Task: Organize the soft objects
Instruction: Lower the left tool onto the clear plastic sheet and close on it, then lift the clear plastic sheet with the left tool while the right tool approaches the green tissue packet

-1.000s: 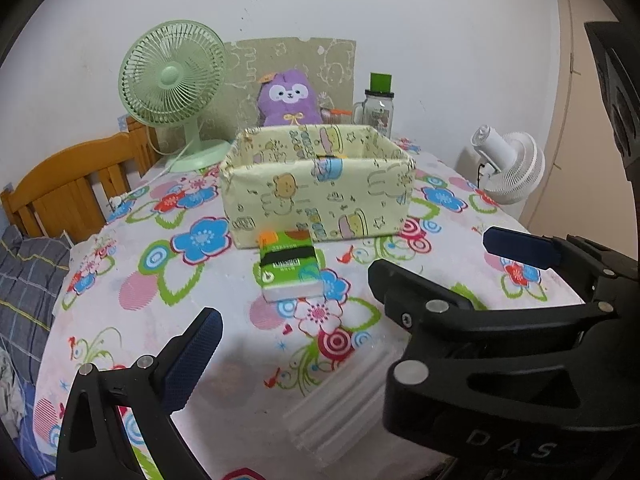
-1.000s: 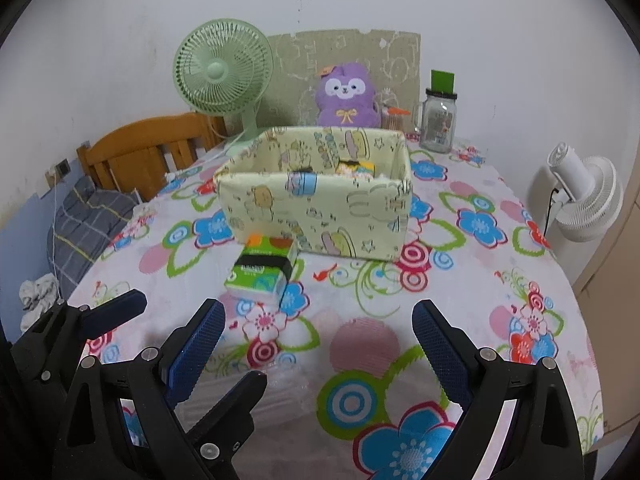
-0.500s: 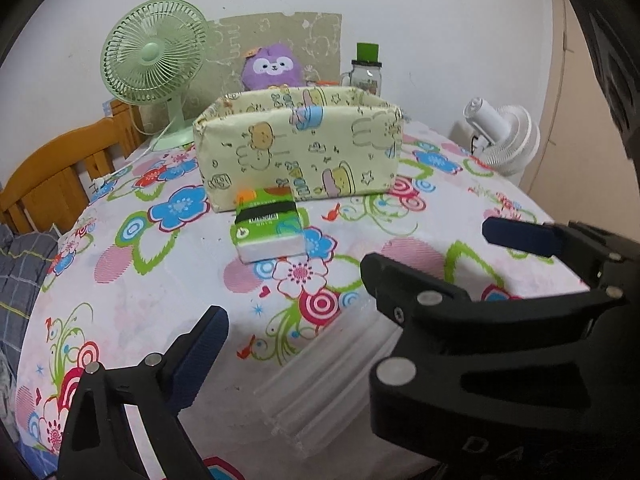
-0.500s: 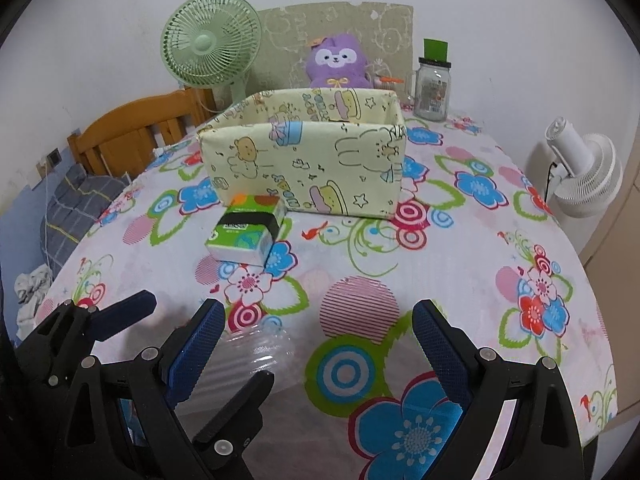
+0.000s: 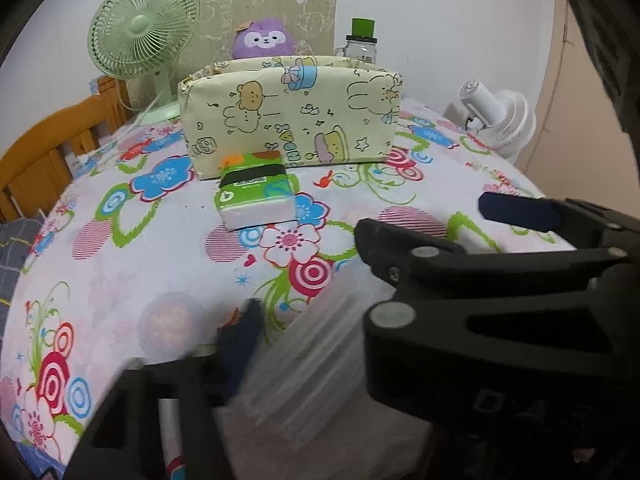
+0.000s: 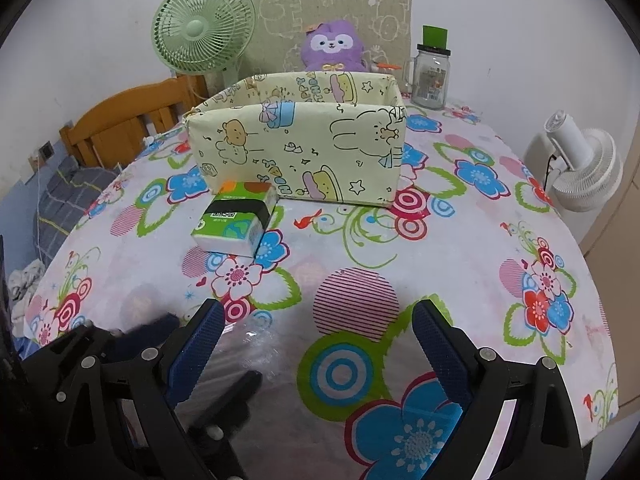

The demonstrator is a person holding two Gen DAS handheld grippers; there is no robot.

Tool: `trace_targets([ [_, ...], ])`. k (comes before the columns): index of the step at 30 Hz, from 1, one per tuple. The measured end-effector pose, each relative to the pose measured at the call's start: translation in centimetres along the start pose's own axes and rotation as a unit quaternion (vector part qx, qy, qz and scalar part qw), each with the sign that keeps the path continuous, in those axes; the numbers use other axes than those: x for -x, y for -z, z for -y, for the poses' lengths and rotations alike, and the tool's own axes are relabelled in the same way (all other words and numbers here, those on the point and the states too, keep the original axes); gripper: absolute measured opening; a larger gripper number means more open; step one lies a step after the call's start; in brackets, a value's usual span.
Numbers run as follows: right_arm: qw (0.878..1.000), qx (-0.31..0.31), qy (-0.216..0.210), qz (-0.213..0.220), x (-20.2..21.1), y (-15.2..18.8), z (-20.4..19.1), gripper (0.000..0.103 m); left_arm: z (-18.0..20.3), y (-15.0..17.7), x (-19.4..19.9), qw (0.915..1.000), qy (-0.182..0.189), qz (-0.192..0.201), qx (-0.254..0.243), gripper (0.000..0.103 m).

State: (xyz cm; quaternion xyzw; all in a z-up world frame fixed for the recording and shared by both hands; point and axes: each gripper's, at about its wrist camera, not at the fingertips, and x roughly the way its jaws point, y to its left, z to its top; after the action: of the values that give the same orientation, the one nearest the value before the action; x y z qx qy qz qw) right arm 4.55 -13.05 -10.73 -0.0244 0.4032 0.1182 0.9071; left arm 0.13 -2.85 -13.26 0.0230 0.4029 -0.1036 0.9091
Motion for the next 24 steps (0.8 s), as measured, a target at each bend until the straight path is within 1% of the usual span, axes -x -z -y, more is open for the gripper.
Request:
trace_targets([
  [2, 1.000, 0.000, 0.002, -0.002, -0.2, -0.1, 0.0, 0.096, -0.2, -0.1, 0.0, 0.9998, 0.017, -0.002, 0.007, 0.039],
  [3, 1.000, 0.000, 0.002, -0.003, -0.3, -0.2, 0.0, 0.096, -0.4, -0.2, 0.0, 0.9995, 0.026, -0.006, 0.015, 0.037],
  [4, 1.000, 0.000, 0.002, -0.004, -0.4, -0.2, 0.0, 0.096, -0.5, -0.3, 0.0, 0.9993, 0.031, -0.007, 0.019, 0.033],
  [8, 1.000, 0.000, 0.004, -0.009, -1.0, -0.5, 0.0, 0.096, -0.9, -0.7, -0.1, 0.9992, 0.028, -0.007, 0.027, 0.023],
  [11, 1.000, 0.001, 0.002, -0.010, -1.3, -0.8, -0.2, 0.096, -1.3, -1.0, -0.2, 0.9992, 0.022, -0.006, 0.032, 0.018],
  [15, 1.000, 0.001, -0.004, -0.009, -1.5, -1.5, -0.4, 0.096, -2.0, -1.5, -0.5, 0.9993, 0.012, -0.006, 0.035, 0.016],
  [17, 1.000, 0.001, -0.006, -0.007, -1.7, -1.8, -0.5, 0.096, -2.3, -1.8, -0.5, 0.9993, 0.006, -0.006, 0.037, 0.012],
  [24, 1.000, -0.002, -0.013, -0.007, -2.2, -2.9, -0.7, 0.096, -3.4, -2.9, -0.5, 0.9991, -0.009, -0.001, 0.041, 0.012],
])
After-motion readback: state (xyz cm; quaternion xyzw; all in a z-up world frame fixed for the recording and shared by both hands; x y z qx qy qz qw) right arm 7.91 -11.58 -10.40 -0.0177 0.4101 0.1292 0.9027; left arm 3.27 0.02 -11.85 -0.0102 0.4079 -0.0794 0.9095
